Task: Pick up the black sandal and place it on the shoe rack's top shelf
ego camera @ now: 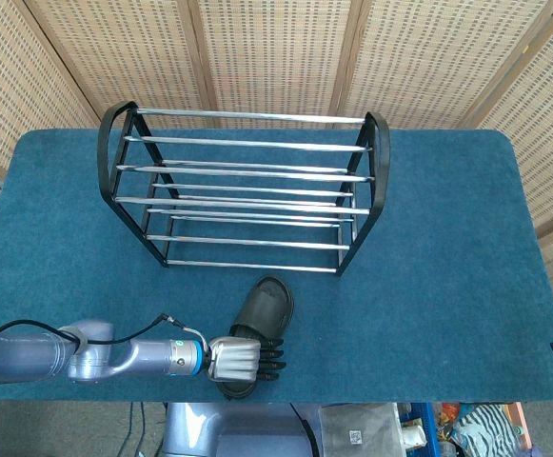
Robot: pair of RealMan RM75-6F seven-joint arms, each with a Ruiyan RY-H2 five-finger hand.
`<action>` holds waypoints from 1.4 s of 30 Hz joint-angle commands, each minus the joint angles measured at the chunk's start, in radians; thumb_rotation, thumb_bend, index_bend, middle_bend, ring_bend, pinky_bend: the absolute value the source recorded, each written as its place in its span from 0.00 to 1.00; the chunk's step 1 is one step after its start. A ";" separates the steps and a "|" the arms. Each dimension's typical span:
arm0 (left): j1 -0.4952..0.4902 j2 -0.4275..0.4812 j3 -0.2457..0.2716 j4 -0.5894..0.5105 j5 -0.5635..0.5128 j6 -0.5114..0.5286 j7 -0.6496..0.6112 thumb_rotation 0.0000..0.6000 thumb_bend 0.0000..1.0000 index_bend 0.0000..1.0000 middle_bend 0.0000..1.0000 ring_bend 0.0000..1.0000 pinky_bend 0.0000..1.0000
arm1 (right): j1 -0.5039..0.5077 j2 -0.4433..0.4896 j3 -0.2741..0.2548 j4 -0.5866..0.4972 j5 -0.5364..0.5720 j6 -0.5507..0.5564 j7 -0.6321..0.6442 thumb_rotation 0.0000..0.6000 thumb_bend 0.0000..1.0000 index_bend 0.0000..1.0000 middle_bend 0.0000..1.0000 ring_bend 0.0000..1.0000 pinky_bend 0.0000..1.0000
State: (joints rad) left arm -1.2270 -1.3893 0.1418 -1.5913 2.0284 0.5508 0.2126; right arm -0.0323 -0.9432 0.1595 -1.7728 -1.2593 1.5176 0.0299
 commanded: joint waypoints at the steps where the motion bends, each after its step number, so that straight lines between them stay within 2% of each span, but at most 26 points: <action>1: -0.008 0.013 0.008 -0.009 0.000 0.000 0.008 1.00 0.24 0.00 0.00 0.00 0.00 | 0.001 -0.001 0.000 0.001 0.003 -0.002 -0.002 1.00 0.00 0.00 0.00 0.00 0.00; 9: -0.020 0.024 0.028 -0.008 -0.003 0.001 0.020 1.00 0.24 0.00 0.00 0.00 0.00 | 0.004 0.000 0.002 0.000 0.010 -0.009 -0.005 1.00 0.00 0.00 0.00 0.00 0.00; 29: -0.032 -0.114 0.081 0.109 -0.003 0.022 0.015 1.00 0.24 0.00 0.00 0.00 0.00 | 0.007 0.002 0.002 0.000 0.020 -0.019 -0.007 1.00 0.00 0.00 0.00 0.00 0.00; 32: -0.035 -0.129 0.087 0.131 -0.002 0.035 0.004 1.00 0.24 0.01 0.00 0.00 0.03 | 0.007 0.002 0.003 0.000 0.023 -0.020 -0.007 1.00 0.00 0.00 0.00 0.00 0.00; 34: -0.039 -0.137 0.094 0.143 0.001 0.045 -0.006 1.00 0.25 0.08 0.07 0.04 0.10 | 0.007 0.003 0.003 0.000 0.024 -0.022 -0.003 1.00 0.00 0.00 0.00 0.00 0.00; 36: -0.043 -0.142 0.103 0.148 0.006 0.057 -0.019 1.00 0.25 0.25 0.21 0.15 0.21 | 0.007 0.005 0.003 0.000 0.025 -0.024 0.001 1.00 0.00 0.00 0.00 0.00 0.00; 38: -0.047 -0.148 0.117 0.159 0.022 0.088 -0.039 1.00 0.25 0.47 0.39 0.31 0.34 | 0.007 0.006 0.003 0.001 0.024 -0.024 0.003 1.00 0.00 0.00 0.00 0.00 0.00; 40: -0.050 -0.156 0.135 0.173 0.044 0.128 -0.064 1.00 0.25 0.58 0.49 0.40 0.40 | 0.007 0.007 0.002 -0.001 0.022 -0.026 0.005 1.00 0.00 0.00 0.00 0.00 0.00; 42: -0.052 -0.160 0.145 0.187 0.059 0.154 -0.076 1.00 0.25 0.63 0.53 0.44 0.44 | 0.007 0.008 0.001 0.000 0.021 -0.027 0.007 1.00 0.00 0.00 0.00 0.00 0.00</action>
State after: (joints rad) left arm -1.2752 -1.5420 0.2719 -1.4201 2.0686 0.6790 0.1545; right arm -0.0256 -0.9354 0.1606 -1.7732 -1.2385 1.4906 0.0370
